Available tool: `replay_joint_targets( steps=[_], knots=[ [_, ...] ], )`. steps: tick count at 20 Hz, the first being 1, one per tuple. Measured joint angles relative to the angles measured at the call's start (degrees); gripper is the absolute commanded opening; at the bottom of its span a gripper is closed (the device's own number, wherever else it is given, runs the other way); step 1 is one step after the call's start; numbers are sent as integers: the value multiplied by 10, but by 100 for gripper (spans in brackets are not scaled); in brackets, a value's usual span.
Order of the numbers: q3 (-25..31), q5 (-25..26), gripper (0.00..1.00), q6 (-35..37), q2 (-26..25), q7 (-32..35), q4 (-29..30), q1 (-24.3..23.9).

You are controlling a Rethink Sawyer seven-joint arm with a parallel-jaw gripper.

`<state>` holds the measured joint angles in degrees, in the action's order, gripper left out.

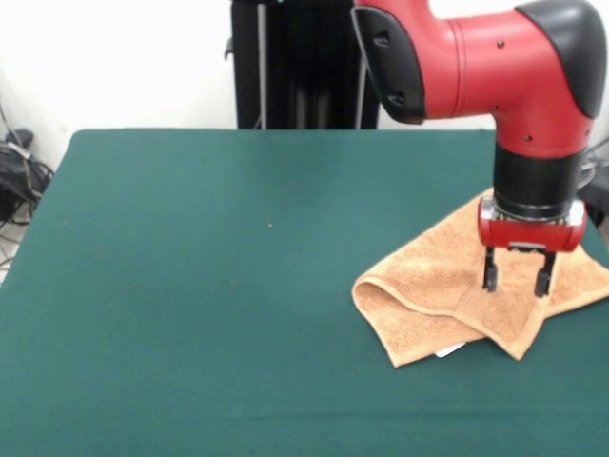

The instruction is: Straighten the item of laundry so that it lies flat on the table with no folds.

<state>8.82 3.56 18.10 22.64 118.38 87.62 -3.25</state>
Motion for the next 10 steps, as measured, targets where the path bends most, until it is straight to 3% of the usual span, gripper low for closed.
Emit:
replay_joint_targets(
  steps=[10],
  knots=[
    [0, 4, 100, -6, -20, 0, -9, 2]
  ],
)
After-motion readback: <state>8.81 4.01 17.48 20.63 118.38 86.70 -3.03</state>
